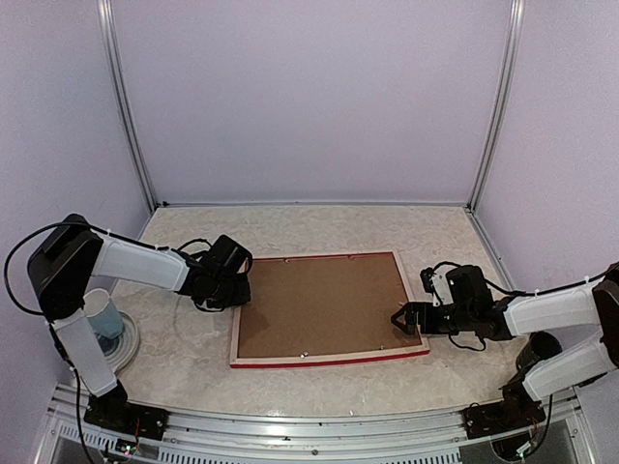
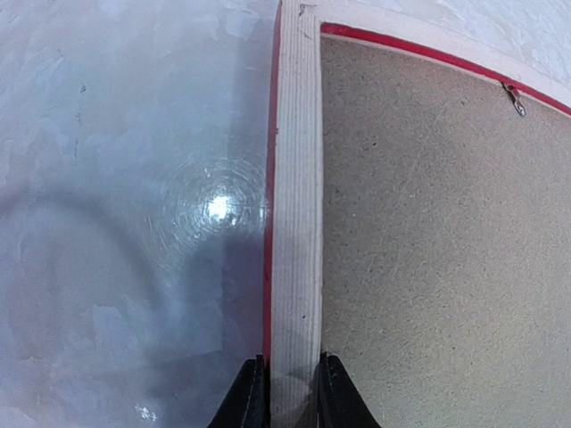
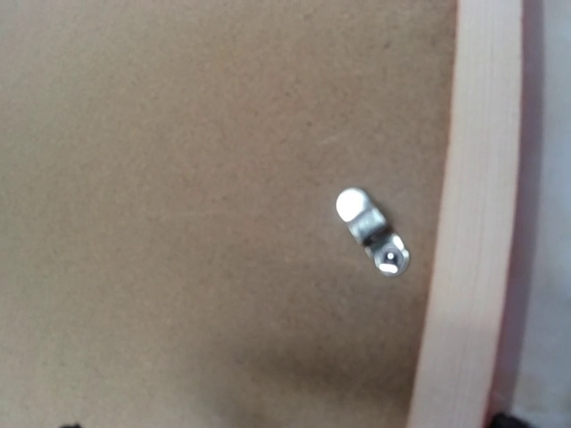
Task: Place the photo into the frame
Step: Press the fastener onto the backboard.
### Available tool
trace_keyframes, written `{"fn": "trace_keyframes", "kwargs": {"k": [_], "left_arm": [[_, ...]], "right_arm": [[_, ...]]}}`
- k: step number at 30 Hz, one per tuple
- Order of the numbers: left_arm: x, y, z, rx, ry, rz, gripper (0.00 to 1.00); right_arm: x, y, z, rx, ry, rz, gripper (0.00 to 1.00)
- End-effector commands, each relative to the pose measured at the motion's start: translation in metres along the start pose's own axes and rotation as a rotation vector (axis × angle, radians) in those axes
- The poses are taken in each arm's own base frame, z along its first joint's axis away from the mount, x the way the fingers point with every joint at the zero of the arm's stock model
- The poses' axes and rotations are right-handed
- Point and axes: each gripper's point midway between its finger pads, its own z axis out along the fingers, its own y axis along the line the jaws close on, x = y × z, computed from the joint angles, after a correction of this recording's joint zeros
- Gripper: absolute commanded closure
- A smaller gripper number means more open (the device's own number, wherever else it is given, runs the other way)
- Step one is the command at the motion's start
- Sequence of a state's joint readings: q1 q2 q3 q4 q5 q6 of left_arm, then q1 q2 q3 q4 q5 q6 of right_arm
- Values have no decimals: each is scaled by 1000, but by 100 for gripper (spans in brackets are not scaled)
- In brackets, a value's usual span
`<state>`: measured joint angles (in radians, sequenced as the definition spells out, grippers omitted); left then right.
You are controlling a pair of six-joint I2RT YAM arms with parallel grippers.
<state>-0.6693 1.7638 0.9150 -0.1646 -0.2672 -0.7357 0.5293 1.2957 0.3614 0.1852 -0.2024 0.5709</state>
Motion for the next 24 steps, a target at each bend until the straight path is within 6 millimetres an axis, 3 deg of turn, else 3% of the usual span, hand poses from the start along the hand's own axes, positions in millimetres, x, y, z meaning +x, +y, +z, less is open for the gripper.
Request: {"fn": "trace_keyframes", "kwargs": {"k": [1, 6, 16, 24], "left_arm": [[27, 16, -2, -50, 90, 48, 84], [24, 14, -3, -44, 86, 52, 84], [4, 4, -8, -35, 52, 63, 66], [11, 1, -1, -33, 75, 80, 57]], "right_arm": [[18, -6, 0, 21, 46, 5, 1], [18, -6, 1, 22, 48, 3, 1], [20, -7, 3, 20, 57, 4, 1], [21, -8, 4, 24, 60, 6, 1]]}}
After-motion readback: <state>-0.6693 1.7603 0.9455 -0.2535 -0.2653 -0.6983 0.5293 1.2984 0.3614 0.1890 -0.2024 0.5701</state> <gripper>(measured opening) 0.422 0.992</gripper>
